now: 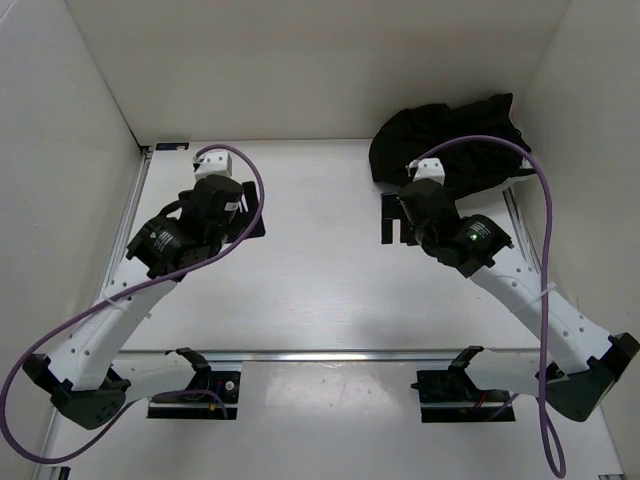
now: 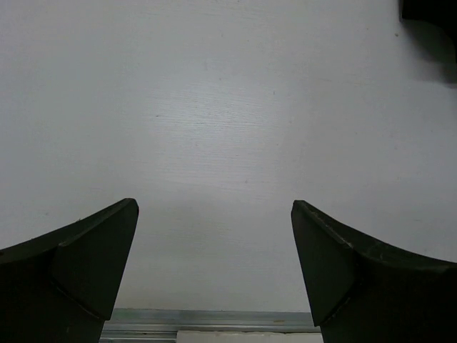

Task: Fold and stack the trousers
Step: Grab the trousers from the pile

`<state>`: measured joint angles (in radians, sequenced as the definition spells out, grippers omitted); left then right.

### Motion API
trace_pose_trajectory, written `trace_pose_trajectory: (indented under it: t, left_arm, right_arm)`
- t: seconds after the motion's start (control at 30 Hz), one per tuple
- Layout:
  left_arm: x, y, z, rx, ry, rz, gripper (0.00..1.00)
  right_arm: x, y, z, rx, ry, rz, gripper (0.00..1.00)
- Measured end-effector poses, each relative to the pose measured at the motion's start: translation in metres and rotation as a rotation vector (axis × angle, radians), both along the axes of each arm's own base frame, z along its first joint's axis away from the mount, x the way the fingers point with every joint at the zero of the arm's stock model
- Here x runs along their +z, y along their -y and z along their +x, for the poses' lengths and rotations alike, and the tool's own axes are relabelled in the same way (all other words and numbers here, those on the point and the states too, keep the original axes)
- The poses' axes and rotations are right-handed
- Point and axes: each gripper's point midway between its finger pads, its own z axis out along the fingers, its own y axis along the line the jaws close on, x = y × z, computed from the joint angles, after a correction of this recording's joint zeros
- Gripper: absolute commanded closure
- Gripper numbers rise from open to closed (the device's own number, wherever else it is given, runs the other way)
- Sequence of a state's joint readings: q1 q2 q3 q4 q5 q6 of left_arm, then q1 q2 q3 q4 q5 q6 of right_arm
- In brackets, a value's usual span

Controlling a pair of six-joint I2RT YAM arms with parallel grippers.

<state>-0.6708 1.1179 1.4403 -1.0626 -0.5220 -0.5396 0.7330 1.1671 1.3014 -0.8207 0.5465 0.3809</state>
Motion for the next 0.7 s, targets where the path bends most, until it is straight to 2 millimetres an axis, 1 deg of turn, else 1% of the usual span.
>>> trace_pose_trajectory:
  t: [0.13, 0.23, 0.3, 0.33, 0.43, 0.5, 0.57, 0.63, 0.7]
  left_arm:
    - [-0.007, 0.006, 0.003, -0.009, -0.027, 0.003, 0.0]
    - [-0.011, 0.008, 0.005, -0.003, -0.037, 0.003, 0.0]
    - [-0.013, 0.008, 0.005, 0.001, -0.043, 0.003, 0.0]
    - [-0.014, 0.008, 0.005, 0.005, -0.046, 0.001, 0.0]
    - [-0.017, 0.01, 0.005, -0.001, -0.058, 0.007, 0.0]
    - [-0.022, 0.012, 0.005, -0.016, -0.073, 0.011, 0.0]
    - [-0.028, 0.013, 0.003, -0.027, -0.086, 0.017, 0.0]
    - [-0.031, 0.014, 0.003, -0.039, -0.095, 0.022, 0.0]
    - [-0.033, 0.017, 0.004, -0.052, -0.099, 0.023, 0.0]
  right_arm:
    - [0.003, 0.006, 0.003, -0.048, 0.02, 0.002, 0.0]
    - [0.007, 0.014, 0.006, -0.099, 0.037, 0.013, 0.0]
    - [0.008, 0.026, 0.01, -0.148, 0.036, 0.028, 0.0]
    - [0.007, 0.04, 0.015, -0.203, 0.031, 0.036, 0.0]
    - [-0.002, 0.066, 0.026, -0.277, -0.017, 0.067, 0.0]
    - [-0.011, 0.093, 0.039, -0.354, -0.069, 0.098, 0.0]
    - [-0.015, 0.118, 0.056, -0.424, -0.112, 0.133, 0.0]
    - [-0.011, 0.136, 0.08, -0.466, -0.125, 0.169, 0.0]
    - [-0.002, 0.147, 0.107, -0.487, -0.117, 0.193, 0.0]
